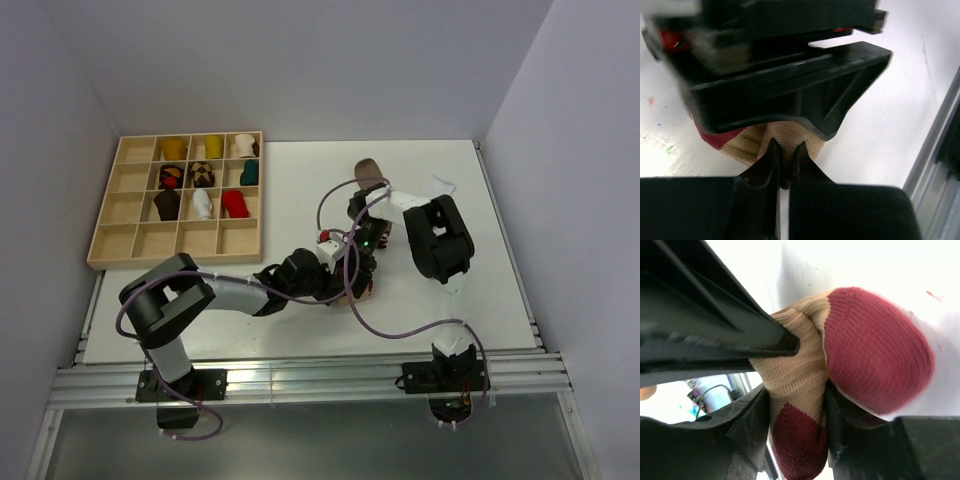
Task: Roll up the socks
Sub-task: Roll the sock at the center of the board.
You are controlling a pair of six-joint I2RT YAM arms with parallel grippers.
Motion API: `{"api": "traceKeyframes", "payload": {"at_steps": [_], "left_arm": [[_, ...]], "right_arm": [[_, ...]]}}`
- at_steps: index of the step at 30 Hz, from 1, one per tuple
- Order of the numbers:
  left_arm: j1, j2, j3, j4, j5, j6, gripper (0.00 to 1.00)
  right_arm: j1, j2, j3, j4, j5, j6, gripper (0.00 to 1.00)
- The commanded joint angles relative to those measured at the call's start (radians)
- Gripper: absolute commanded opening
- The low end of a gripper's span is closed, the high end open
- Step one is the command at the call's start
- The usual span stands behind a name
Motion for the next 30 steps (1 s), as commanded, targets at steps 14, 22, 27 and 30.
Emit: {"api": "traceKeyframes", "payload": {"at_steps": [14, 22, 27, 30], "left_arm": [[0.195, 0.149, 0.109, -0.224, 0.359, -0.220, 0.00], [0.271, 0.264, 0.198, -0.305, 0.504, -0.354, 0.00], [0.284, 0.335, 0.218, -0.303, 0.554, -0.412, 0.00], [0.290, 0.361, 0.229, -0.304, 0.579, -0.446, 0.00]], "right_arm": [[-0.198, -0.617, -0.423, 0.582, -0.028, 0.149, 0.61], [-0.169, -0.956, -0.723, 0.848, 0.053, 0.102, 0.70], [-0.057, -1.035, -0.849, 0.972, 0.182, 0.083, 0.72], [0.041, -1.070, -0.918, 1.057, 0.274, 0.083, 0.75]]}}
